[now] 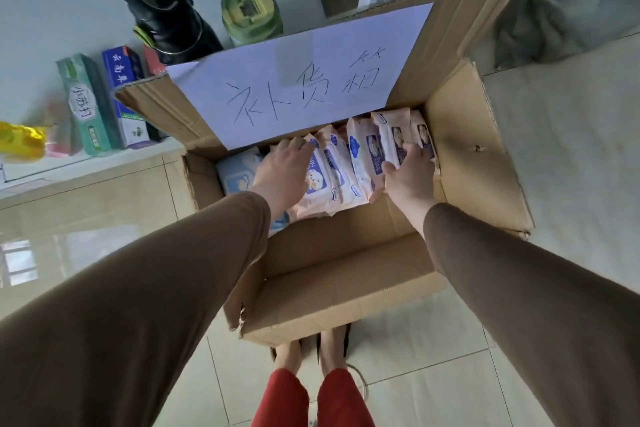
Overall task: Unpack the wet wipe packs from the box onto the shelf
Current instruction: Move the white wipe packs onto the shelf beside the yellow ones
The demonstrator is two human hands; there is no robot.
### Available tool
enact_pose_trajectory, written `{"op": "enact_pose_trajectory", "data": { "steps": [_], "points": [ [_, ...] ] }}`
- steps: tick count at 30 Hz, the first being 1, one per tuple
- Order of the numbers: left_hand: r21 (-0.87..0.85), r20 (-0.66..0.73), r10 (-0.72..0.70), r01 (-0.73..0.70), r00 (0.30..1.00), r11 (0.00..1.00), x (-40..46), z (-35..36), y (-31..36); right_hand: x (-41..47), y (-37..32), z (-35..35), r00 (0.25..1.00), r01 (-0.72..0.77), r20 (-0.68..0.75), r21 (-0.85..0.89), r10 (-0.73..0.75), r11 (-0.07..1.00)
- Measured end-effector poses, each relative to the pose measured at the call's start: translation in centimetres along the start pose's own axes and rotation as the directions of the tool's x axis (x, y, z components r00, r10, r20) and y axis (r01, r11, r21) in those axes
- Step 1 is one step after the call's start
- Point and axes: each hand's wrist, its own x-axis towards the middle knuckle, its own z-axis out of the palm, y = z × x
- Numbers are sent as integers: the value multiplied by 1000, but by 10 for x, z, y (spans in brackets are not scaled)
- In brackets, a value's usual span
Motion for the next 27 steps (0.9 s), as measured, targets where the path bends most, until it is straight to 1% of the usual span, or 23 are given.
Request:
{"op": "enact_pose_trajectory", "data": {
  "steps": [2,4,6,8,12,14,15,17,19,21,23,25,27],
  "points": [
    [60,-14,6,-5,1000,998,13,9,-1,19,3,8,999,-45,-12,41,45,998],
    [135,10,43,-44,999,990,21,17,-4,35,8,15,994,-106,21,93,105,990],
    [192,34,82,-88,996,977,26,25,-8,45,12,19,989,-146,47,101,142,984],
    [226,48,64,-73,997,971,30,28,-12,52,14,23,985,-168,54,86,164,982],
    [391,28,27,-36,999,920,36,26,-6,59,16,16,975,-215,70,56,211,975],
    [415,33,34,-45,999,909,38,25,-2,61,21,10,960,-260,124,73,249,963],
    [411,41,41,-54,998,910,38,23,-2,62,22,7,953,-279,152,100,262,955],
    [446,60,73,-92,996,890,38,17,-3,63,27,5,947,-294,195,218,254,931],
    [492,74,144,-162,987,855,37,12,-2,61,32,7,947,-276,255,334,196,901],
    [461,118,163,-200,980,864,33,8,2,52,31,4,933,-307,312,427,180,850],
    [384,224,115,-197,968,902,27,3,7,40,26,-1,920,-330,360,497,156,803],
    [312,326,35,-143,945,939,17,-3,11,21,16,-9,912,-336,389,532,128,778],
    [283,376,-53,-60,925,957,-2,-12,10,-1,5,-17,908,-327,407,543,98,773]
  ]
}}
